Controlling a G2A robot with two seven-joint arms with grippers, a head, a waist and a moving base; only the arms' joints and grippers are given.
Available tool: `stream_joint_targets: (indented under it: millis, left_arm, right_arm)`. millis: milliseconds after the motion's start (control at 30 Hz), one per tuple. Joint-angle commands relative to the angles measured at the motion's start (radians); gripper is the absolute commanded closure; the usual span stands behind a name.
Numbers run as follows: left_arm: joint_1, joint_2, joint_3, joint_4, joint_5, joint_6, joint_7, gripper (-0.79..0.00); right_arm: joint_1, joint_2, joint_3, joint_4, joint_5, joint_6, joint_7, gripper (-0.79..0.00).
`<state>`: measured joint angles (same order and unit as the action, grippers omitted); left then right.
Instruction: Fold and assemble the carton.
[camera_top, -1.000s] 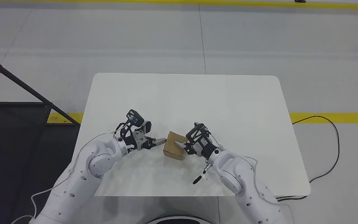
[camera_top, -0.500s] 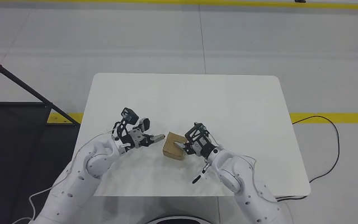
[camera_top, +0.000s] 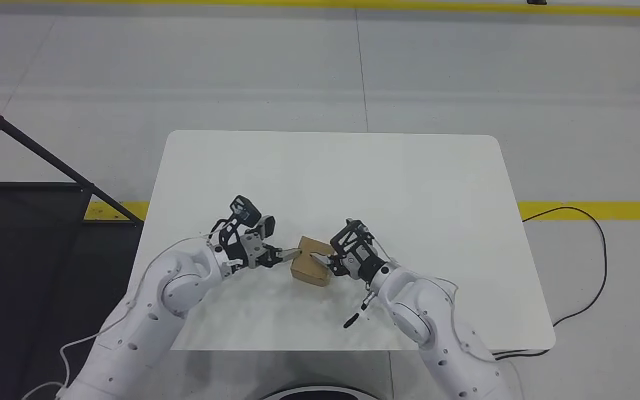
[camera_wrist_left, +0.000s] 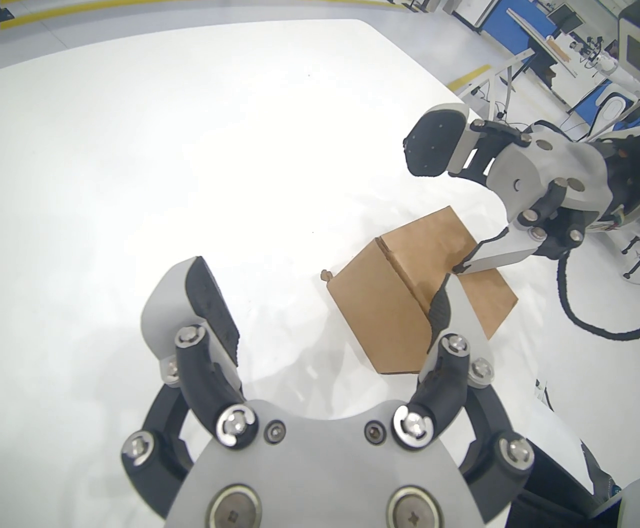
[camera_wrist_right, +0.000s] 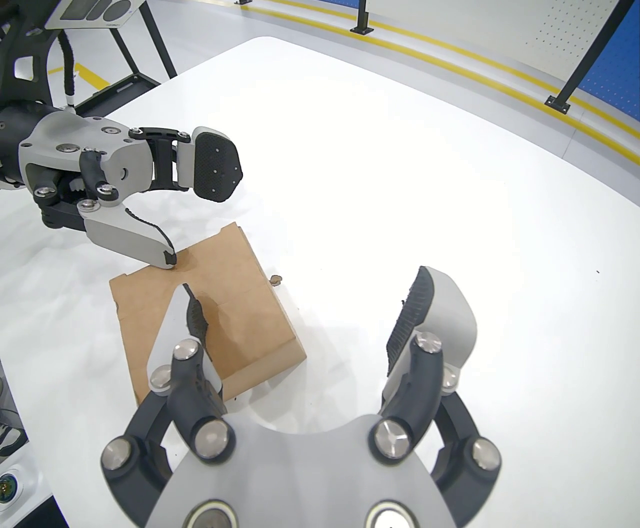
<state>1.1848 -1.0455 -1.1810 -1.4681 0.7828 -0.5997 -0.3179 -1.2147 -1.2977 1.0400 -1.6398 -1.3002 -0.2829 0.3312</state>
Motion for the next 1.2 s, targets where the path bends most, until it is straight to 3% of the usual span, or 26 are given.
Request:
stream_joint_targets:
  millis: [0,600,767,1033,1167]
  left_arm:
    - [-0.002,0.0,0.0,0.003,-0.001,0.002,-0.006,-0.785]
    - [0.001,-0.003,-0.003,0.003,-0.012,-0.014,0.0,-0.785]
    - [0.027,0.002,-0.031,-0.017,-0.037,-0.076,0.061,-0.785]
    - [0.053,0.002,-0.059,-0.017,-0.063,-0.089,0.137,-0.785]
    - [0.051,0.0,-0.056,-0.007,-0.061,-0.094,0.143,-0.785]
  right_arm:
    - [-0.001,0.0,0.001,-0.001,0.001,0.001,0.0,-0.742]
    - [-0.011,0.001,0.013,-0.024,-0.003,0.004,-0.002,-0.76]
    - [-0.053,0.012,0.041,-0.058,-0.056,-0.023,-0.091,-0.785]
    - [-0.165,0.035,0.06,-0.098,-0.23,-0.068,-0.281,-0.785]
    - [-0.175,0.037,0.059,-0.1,-0.249,-0.066,-0.293,-0.785]
